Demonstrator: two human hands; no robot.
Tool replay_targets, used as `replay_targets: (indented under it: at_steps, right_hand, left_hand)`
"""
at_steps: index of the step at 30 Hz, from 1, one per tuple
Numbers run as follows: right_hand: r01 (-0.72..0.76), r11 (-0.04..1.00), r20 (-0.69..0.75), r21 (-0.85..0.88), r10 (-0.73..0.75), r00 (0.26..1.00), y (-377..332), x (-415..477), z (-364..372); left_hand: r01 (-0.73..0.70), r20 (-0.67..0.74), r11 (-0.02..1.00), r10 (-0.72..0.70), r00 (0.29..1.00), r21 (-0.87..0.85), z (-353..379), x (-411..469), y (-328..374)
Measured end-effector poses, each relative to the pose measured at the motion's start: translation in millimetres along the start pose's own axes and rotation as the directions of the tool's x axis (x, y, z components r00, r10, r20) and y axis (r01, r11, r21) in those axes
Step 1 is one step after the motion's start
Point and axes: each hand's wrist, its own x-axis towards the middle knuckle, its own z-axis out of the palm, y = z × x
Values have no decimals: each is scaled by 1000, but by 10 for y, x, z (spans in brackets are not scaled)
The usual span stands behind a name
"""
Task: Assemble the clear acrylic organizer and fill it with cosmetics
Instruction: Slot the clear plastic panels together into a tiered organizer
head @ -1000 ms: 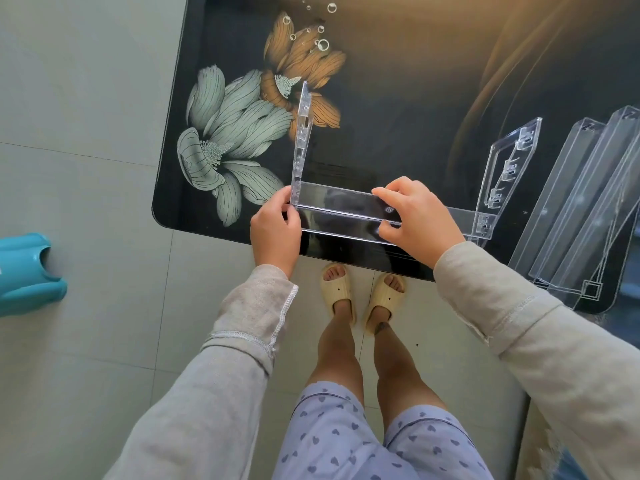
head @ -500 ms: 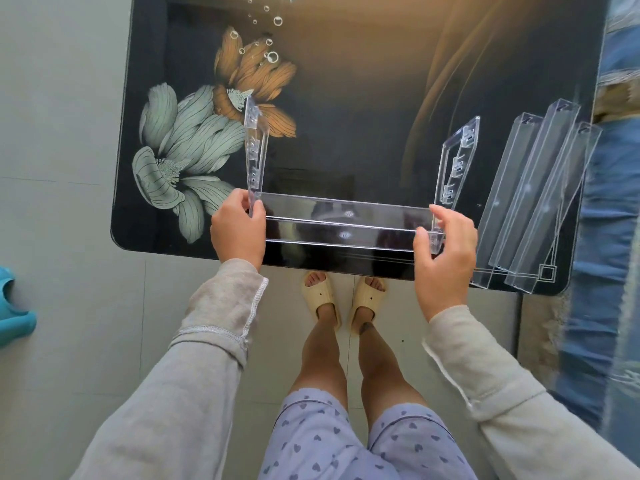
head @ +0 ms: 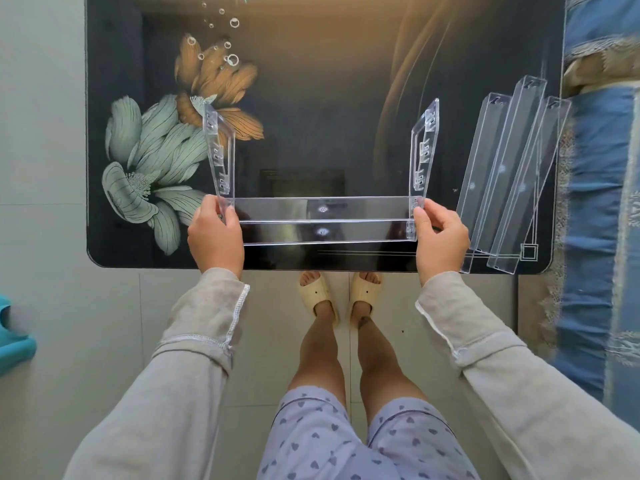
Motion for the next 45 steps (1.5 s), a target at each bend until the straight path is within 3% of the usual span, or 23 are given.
replay_targets:
  at_steps: [9,16,25,28,31,35,38,41,45]
  right_hand:
    - [3,1000,-86,11,-2,996,-14,2,15]
    - [8,997,-5,71,-7,1000,1,46,-46]
    - [-29,997,-66,71,34,997,-28,62,-15]
    - [-14,999,-31,36,15,999,-38,47,-49]
    - [8,1000,20,-8,-8,1000,-46,65,-96]
    - [39,998,111,-48,-34,993,-124,173,-177]
    - [143,986,141,-81,-131,981,-249,307,-247]
    - [271,936,241,-225,-216,946,-376,486,-290]
    - [408,775,461,-482,-172,871,-497,651,-285]
  left_hand:
    - [8,-18,1000,-8,1000,28,14,-18,18]
    - [-1,-15,998,2,1000,58,9,-18,55]
    - [25,-5,1000,-24,1000,7,13,-41,46]
    - [-52,-103,998,55,993,36,5,-176,100]
    - [-266,-177,964,267,947,32,54,-382,247]
    - [-612,109,791,608,787,1,310,-624,582]
    - [-757,333,653,710,620,17,527,-737,875]
    - [-763,478,643,651,589,63,717,-751,1071]
    - [-738,502,671,613,609,76,832,-718,1148]
